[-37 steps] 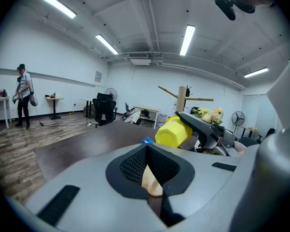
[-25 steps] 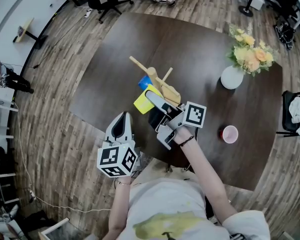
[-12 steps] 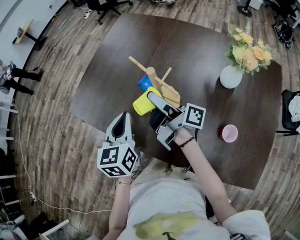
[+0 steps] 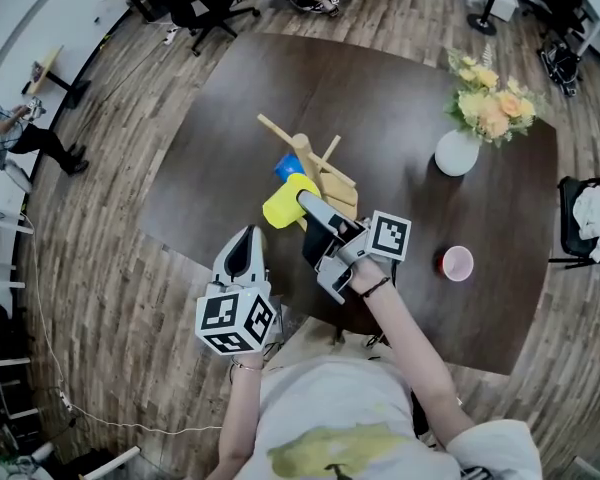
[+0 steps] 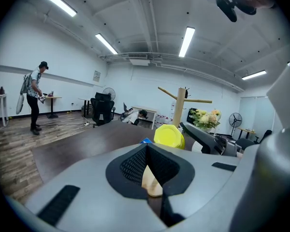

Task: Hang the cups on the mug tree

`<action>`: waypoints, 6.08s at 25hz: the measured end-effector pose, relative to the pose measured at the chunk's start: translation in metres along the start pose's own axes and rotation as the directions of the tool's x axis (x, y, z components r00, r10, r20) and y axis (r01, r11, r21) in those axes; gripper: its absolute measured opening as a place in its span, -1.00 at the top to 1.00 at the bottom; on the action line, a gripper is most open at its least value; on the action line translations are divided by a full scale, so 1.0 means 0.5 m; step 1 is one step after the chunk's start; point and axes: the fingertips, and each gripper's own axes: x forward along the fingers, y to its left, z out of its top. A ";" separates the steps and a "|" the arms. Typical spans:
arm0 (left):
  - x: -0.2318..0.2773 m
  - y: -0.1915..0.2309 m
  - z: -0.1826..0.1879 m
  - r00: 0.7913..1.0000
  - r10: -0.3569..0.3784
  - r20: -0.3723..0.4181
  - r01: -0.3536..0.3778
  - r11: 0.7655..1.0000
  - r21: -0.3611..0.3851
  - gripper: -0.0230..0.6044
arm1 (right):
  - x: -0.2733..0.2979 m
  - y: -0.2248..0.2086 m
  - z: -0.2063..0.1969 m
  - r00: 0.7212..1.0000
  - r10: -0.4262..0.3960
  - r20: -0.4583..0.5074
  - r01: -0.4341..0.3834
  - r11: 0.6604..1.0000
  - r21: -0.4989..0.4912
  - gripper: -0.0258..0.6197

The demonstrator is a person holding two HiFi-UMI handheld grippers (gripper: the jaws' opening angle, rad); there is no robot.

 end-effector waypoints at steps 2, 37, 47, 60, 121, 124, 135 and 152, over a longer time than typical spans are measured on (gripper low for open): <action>-0.002 0.001 0.001 1.000 -0.004 0.001 0.004 1.000 0.001 0.88 | -0.005 0.001 -0.009 1.000 -0.002 -0.013 0.002 1.000 -0.005 -0.28; -0.001 -0.130 -0.109 0.933 -0.337 -0.127 0.352 0.929 0.118 0.88 | -0.218 0.036 -0.023 0.912 -0.331 0.242 0.399 0.581 -0.709 0.85; 0.016 -0.236 -0.130 0.880 -0.444 -0.167 0.467 0.873 0.141 0.88 | -0.337 0.041 0.012 0.811 -0.437 0.389 0.545 0.324 -0.773 0.85; 0.013 -0.380 -0.167 0.897 -0.404 -0.182 0.429 0.894 0.132 0.88 | -0.537 0.076 0.079 0.758 -0.489 0.432 0.582 0.208 -0.786 0.85; -0.077 -0.423 -0.272 0.983 -0.082 -0.162 0.079 0.997 -0.023 0.88 | -0.554 -0.016 0.143 0.733 -0.641 0.229 0.256 -0.052 -0.965 -0.10; -0.084 -0.413 -0.264 0.986 -0.071 -0.148 0.068 0.997 -0.025 0.88 | -0.532 -0.001 0.138 0.743 -0.633 0.219 0.225 -0.073 -0.972 -0.09; -0.096 -0.374 -0.208 0.994 -0.073 -0.087 0.071 0.997 -0.032 0.88 | -0.457 0.058 0.126 0.760 -0.615 0.211 0.138 -0.164 -0.977 -0.09; -0.074 -0.287 -0.125 0.987 -0.158 -0.030 0.157 0.987 -0.023 0.88 | -0.316 0.153 0.149 0.749 -0.596 0.290 0.052 -0.384 -0.922 -0.08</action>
